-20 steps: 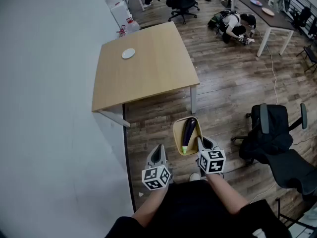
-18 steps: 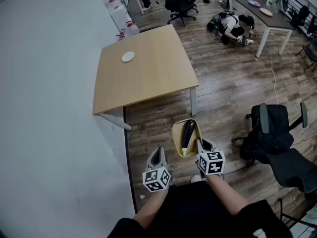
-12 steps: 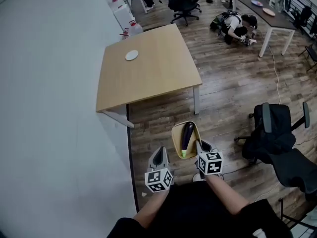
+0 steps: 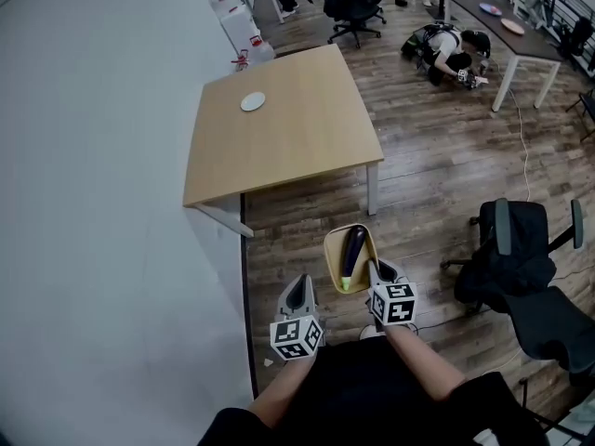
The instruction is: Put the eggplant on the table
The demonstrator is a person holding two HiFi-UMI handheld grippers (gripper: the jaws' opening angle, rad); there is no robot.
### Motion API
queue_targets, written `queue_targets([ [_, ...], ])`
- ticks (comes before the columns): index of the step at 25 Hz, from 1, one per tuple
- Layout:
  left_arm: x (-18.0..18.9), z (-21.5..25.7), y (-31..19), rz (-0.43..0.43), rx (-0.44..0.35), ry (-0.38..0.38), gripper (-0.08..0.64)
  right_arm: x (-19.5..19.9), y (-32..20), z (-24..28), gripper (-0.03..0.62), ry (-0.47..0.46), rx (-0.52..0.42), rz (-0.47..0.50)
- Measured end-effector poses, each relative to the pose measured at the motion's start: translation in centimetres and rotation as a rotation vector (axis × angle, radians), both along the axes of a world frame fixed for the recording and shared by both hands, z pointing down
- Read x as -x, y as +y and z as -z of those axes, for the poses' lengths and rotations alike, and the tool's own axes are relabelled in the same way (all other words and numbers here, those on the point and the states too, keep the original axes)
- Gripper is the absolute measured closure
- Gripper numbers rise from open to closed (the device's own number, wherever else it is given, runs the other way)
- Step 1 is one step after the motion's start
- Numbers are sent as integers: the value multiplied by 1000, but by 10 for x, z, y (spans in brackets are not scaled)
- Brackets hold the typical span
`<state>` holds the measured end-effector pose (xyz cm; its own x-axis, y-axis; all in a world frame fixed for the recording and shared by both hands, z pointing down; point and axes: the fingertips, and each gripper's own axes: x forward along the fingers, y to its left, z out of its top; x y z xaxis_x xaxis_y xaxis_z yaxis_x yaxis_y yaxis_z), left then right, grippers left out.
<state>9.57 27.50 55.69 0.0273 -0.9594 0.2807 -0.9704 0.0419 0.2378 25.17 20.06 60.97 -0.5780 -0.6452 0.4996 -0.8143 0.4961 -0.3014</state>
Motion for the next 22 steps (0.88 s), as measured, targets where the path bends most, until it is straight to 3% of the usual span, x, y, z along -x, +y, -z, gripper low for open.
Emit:
queue_targets([
  [7,-9,-19,-3,19,26,-4,545,-20,-4,-36,528,2,99,-42],
  [12,-10,-26,-17,6,29,-11,545,-25,-21,-41,528,21,103,-76],
  [22,7,-38,-96,-58,32,26,545,-7,-81,-46,528,76,109,-127],
])
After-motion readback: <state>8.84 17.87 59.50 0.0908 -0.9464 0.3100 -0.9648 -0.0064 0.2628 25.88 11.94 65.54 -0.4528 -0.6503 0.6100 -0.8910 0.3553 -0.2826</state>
